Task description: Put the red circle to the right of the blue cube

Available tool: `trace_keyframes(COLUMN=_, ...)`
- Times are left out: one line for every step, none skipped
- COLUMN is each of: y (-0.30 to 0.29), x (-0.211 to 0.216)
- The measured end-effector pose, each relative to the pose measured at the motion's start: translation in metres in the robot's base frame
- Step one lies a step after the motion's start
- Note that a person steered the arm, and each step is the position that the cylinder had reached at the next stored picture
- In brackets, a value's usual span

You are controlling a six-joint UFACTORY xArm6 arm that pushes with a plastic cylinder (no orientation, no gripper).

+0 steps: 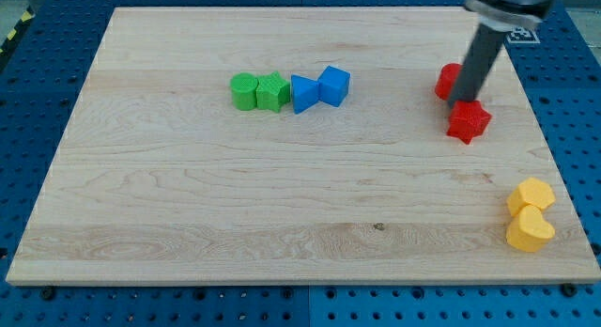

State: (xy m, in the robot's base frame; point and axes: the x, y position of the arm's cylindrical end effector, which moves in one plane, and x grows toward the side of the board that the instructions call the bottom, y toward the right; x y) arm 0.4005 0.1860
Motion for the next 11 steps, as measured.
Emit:
trace_keyframes(y=0.022, x=-0.006)
trace_keyframes(y=0.066, x=-0.007)
trace_keyframes(y=0.089, x=-0.031)
trace_keyframes(y=0.06, x=-0.064)
trace_keyframes(y=0.004, x=-0.064)
trace_keyframes(y=-0.018, x=-0.064)
trace_keyframes(y=0.017, x=-0.065)
trace_keyframes(y=0.06, x=-0.038)
trace_keyframes(y=0.036, x=-0.029)
trace_keyframes(y=-0.03, x=-0.029)
trace_keyframes(y=-0.062, x=-0.027)
